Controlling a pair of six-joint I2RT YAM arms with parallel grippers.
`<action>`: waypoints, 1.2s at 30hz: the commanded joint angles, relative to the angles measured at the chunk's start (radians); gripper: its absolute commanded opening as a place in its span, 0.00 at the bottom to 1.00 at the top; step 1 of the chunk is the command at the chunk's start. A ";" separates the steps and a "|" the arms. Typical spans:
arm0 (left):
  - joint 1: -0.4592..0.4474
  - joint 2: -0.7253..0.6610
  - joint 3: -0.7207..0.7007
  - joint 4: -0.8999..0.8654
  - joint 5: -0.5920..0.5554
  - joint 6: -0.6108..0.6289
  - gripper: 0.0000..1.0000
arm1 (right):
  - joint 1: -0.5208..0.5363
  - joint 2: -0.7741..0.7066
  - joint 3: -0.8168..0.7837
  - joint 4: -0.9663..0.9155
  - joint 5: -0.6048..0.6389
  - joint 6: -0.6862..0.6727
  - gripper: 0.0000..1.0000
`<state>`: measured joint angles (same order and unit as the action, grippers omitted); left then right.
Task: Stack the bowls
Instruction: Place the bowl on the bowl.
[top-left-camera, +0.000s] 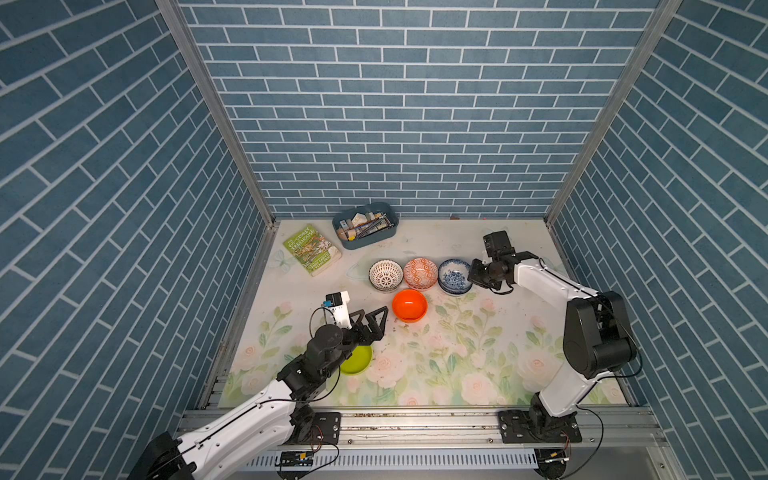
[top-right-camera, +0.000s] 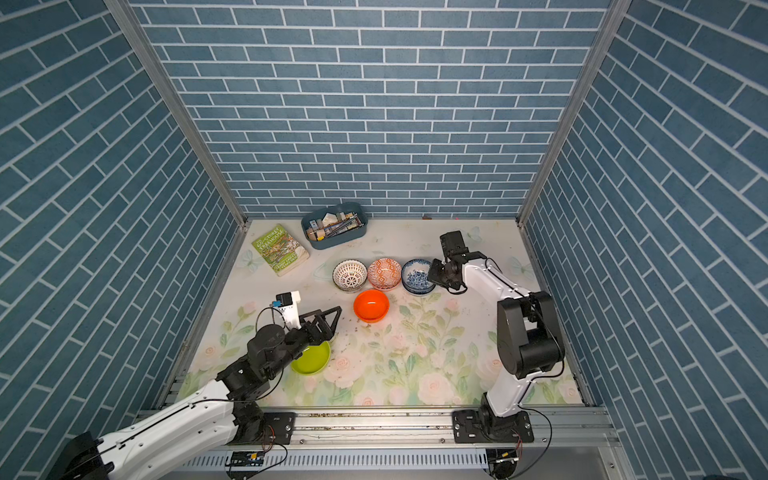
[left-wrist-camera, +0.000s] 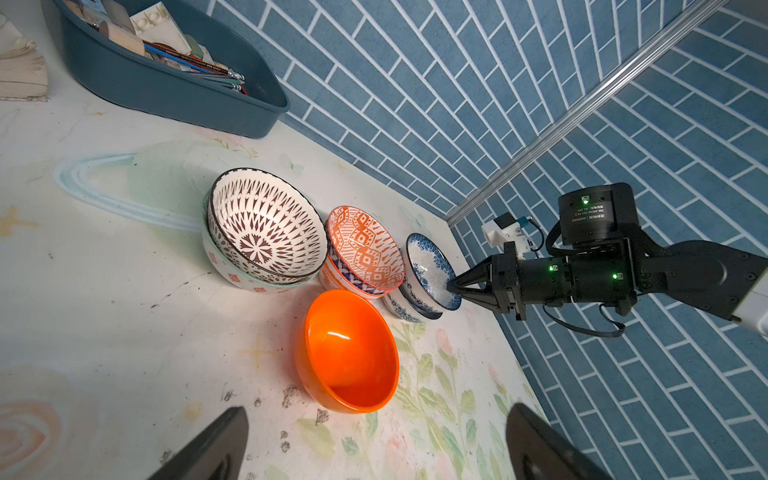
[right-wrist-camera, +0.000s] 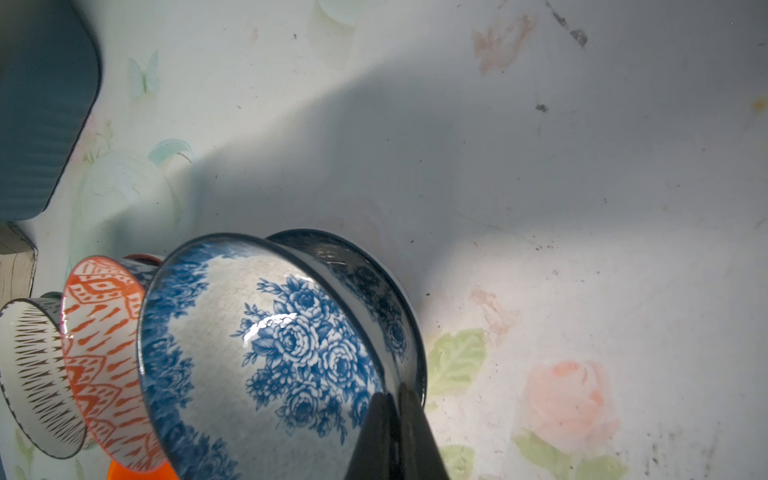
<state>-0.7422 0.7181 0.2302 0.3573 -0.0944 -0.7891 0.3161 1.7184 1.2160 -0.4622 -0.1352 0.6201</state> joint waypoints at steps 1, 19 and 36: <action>0.008 -0.003 -0.014 0.016 0.006 0.011 1.00 | 0.004 0.003 0.000 0.033 -0.001 -0.016 0.00; 0.012 -0.007 -0.017 0.014 0.007 0.009 1.00 | 0.014 0.012 -0.001 0.029 0.000 -0.014 0.11; 0.012 -0.012 -0.017 0.014 0.008 0.007 1.00 | 0.020 0.016 0.000 0.021 0.013 -0.012 0.27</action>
<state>-0.7380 0.7162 0.2237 0.3573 -0.0875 -0.7895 0.3298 1.7374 1.2156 -0.4438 -0.1268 0.6220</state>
